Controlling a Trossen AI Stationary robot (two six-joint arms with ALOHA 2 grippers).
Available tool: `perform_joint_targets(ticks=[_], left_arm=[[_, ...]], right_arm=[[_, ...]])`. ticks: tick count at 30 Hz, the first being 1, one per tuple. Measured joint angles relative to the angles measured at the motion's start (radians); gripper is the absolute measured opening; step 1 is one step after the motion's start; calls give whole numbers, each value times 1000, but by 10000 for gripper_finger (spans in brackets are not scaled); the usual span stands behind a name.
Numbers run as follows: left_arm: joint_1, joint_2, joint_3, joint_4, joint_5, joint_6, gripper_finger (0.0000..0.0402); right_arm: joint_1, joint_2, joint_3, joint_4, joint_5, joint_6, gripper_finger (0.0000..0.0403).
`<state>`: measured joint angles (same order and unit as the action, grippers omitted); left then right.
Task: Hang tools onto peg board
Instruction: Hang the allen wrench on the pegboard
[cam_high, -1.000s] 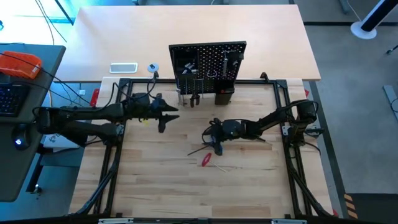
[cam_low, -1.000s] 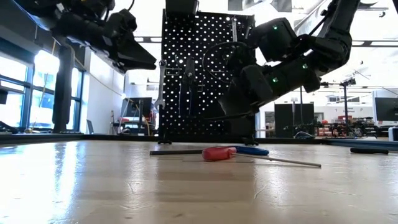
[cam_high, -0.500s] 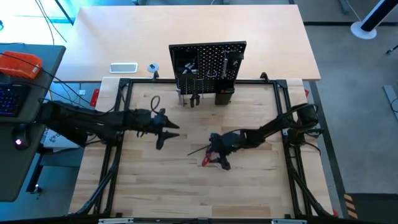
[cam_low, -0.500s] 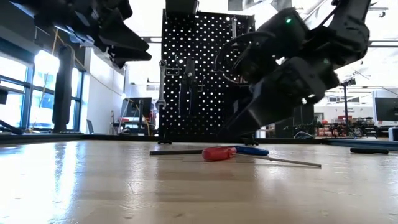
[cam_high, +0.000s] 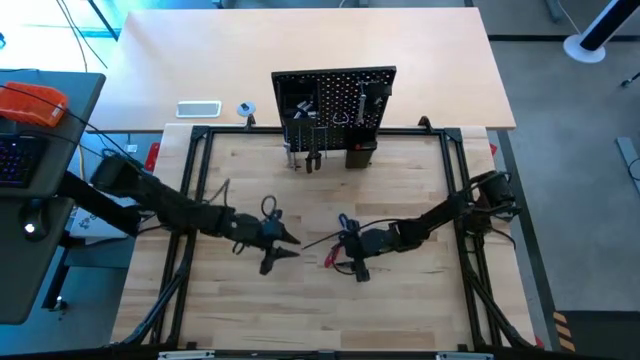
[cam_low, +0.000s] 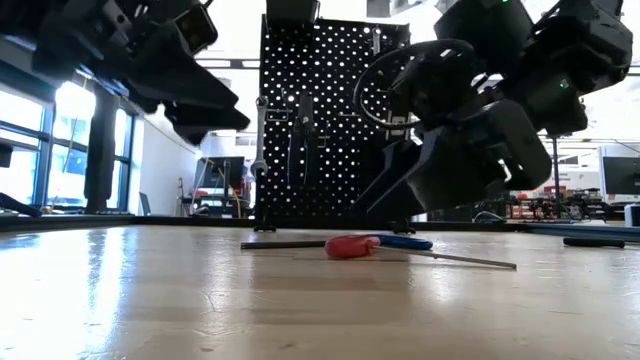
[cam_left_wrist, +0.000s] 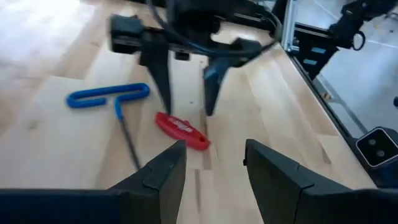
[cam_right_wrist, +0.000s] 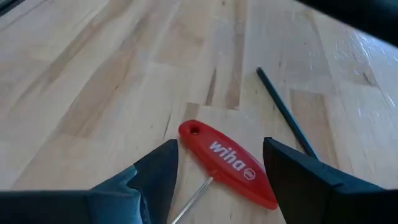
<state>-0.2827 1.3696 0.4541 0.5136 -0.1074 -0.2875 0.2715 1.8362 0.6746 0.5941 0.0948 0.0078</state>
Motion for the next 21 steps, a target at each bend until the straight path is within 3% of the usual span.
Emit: perform_joint_targets(ticks=[9, 15, 21], left_arm=[[-42, 278, 8, 327, -8, -12, 159], [-58, 417, 56, 353, -7, -52, 159], [-77, 477, 87, 352, -6, -77, 159]], right_arm=[[-1, 0, 55, -47, 10, 12, 230], [-27, 37, 110, -158, -18, 8, 230], [-44, 82, 159, -264, -81, 8, 230]])
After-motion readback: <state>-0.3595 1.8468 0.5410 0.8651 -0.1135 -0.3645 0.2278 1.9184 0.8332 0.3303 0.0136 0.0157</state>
